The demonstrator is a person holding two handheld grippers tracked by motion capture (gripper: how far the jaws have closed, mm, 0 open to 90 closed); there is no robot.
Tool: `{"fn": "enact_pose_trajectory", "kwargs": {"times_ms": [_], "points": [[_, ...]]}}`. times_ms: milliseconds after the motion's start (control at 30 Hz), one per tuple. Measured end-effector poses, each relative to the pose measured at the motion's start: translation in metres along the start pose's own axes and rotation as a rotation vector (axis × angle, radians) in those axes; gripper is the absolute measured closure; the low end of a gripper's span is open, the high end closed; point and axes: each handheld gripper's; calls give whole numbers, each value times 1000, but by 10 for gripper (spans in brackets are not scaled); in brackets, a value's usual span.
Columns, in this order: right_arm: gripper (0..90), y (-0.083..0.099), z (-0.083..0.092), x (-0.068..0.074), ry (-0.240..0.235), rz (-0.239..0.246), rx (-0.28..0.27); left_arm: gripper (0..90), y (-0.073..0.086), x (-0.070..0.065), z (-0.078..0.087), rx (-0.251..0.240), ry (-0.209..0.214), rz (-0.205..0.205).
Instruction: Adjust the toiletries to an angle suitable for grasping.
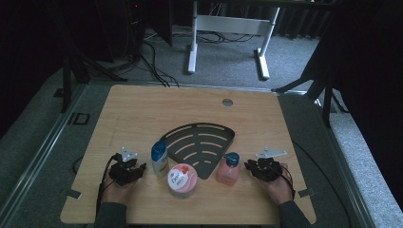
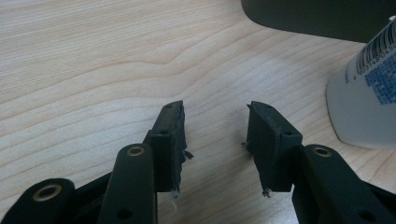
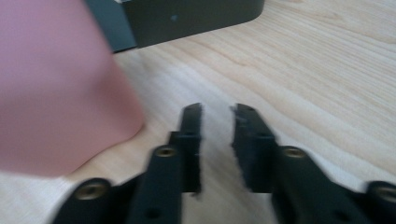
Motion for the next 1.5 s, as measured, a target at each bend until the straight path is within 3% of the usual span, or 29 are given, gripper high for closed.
{"fn": "enact_pose_trajectory", "kwargs": {"times_ms": [100,133,500,733,1000,1233,1500], "points": [[899,3,5,2,-15,6,3,564,1,1,0,-5,0,6],[900,6,9,5,-36,18,11,564,1,1,-1,-7,-1,6],[900,17,21,28,-81,70,29,519,2,0,-2,-25,2,1],[900,25,30,54,-140,95,14,492,2,-1,-3,-30,1,1],[900,23,22,86,-199,133,-11,451,3,-3,-4,-44,2,-4],[900,16,9,100,-186,150,-30,432,3,-4,-5,-52,6,-8],[900,11,3,101,-161,136,-64,426,3,-4,-6,-56,6,-9]]}}
Point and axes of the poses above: each handheld gripper's, and its own axes: z roughly backward along the jaws, y roughly out of its underside, x roughly to its left, and after that the axes turned 7 degrees about -z, right-handed
